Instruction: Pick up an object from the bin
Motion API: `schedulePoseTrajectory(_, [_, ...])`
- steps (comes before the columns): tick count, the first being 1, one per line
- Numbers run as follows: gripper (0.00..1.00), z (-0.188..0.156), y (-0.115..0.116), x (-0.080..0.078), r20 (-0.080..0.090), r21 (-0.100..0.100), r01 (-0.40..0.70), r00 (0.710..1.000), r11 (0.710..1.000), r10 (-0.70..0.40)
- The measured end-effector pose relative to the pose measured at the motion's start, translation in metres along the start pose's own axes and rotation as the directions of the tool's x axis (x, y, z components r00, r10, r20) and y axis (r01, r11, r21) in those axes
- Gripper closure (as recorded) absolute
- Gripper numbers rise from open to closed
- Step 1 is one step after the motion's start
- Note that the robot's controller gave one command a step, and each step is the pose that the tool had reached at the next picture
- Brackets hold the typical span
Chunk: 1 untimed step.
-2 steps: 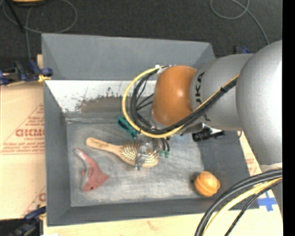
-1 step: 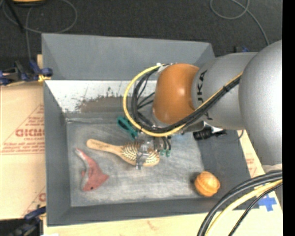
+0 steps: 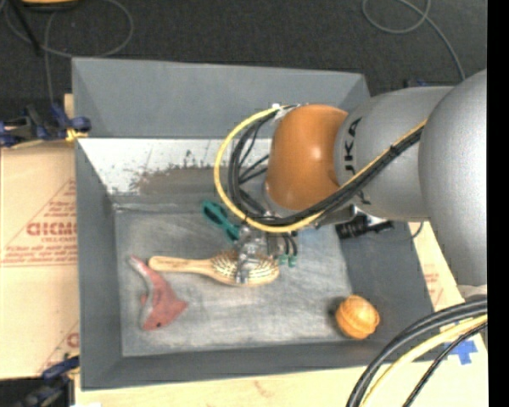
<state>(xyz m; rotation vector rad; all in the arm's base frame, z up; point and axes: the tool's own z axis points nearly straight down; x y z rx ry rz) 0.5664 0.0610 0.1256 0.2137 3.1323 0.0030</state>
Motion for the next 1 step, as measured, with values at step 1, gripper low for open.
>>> schedulePoseTrajectory(1, [1.0, -0.0065, 0.0, -0.0006, 0.002, 0.0, 0.0, 1.0, 1.0, 0.0])
